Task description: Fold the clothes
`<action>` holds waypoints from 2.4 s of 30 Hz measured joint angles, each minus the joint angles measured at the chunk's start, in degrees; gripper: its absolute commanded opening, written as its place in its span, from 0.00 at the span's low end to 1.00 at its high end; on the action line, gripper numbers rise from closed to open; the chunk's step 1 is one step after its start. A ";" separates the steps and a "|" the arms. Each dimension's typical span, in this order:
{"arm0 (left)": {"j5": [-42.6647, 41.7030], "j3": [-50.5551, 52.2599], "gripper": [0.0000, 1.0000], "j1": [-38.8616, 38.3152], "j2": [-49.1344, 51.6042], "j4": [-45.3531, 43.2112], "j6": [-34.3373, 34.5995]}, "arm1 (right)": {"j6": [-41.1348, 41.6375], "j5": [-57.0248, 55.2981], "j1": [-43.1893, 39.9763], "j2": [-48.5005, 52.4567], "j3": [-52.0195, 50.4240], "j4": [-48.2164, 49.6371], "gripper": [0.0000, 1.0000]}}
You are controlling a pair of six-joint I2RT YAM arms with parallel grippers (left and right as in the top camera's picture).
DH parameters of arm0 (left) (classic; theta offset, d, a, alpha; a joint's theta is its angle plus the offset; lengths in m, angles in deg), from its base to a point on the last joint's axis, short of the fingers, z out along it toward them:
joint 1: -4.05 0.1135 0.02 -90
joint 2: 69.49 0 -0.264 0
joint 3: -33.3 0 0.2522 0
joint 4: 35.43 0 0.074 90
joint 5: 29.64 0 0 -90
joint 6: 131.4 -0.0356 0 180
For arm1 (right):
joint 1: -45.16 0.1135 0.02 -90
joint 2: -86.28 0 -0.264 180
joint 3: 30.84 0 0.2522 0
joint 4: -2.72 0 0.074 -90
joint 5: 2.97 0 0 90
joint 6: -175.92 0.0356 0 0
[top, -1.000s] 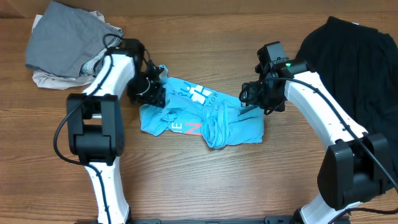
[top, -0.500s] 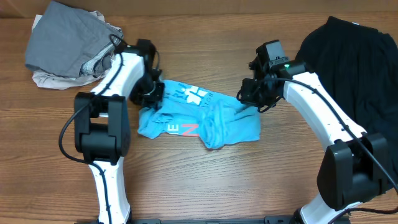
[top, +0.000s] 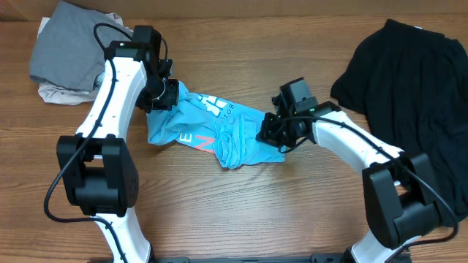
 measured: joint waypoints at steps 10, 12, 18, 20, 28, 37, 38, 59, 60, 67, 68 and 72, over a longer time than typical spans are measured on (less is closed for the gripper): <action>-5.81 -0.09 0.04 -9.55 -6.51 1.14 -2.62 | 6.49 5.27 -0.74 7.08 -0.20 3.43 0.04; -6.05 -0.09 0.04 -13.33 -6.49 0.37 -2.62 | 6.67 5.51 -0.79 7.15 -0.20 3.48 0.04; -5.97 -0.11 0.04 -24.48 -4.92 -3.06 -2.40 | 6.84 6.95 -0.83 7.15 -0.44 6.62 0.04; -4.68 -0.11 0.04 -27.15 -3.21 -3.06 -1.27 | 6.73 7.76 -0.96 6.91 -0.44 8.59 0.04; -2.95 -0.11 0.04 -28.02 0.13 -3.34 0.66 | 7.54 5.66 -10.75 -7.19 2.14 5.62 0.04; -5.53 -0.11 1.00 -28.63 0.13 -6.47 1.07 | 4.28 6.03 -26.67 -17.70 3.69 -0.74 0.18; -6.27 -0.11 1.00 -28.92 0.13 -7.41 1.29 | 3.80 6.05 -27.19 -17.75 3.69 -1.46 0.20; -13.94 -38.93 1.00 -13.29 -1.64 3.69 4.52 | -6.25 -1.40 -11.30 -17.75 3.67 -11.32 0.68; -13.42 -39.06 1.00 -11.67 -1.84 4.20 4.68 | -5.35 -3.02 -8.13 -17.75 3.67 -11.10 0.73; -3.96 -38.60 1.00 -7.21 -1.79 10.27 4.74 | 0.98 -15.30 6.45 -13.53 3.69 -5.29 0.78; -2.86 -38.42 1.00 -7.21 -1.79 10.60 4.74 | 1.64 -15.93 7.34 -12.04 3.69 -4.61 0.75; 0.28 -38.42 1.00 -7.21 -1.79 11.19 4.72 | 3.63 -16.68 10.12 -6.71 3.69 -2.21 0.62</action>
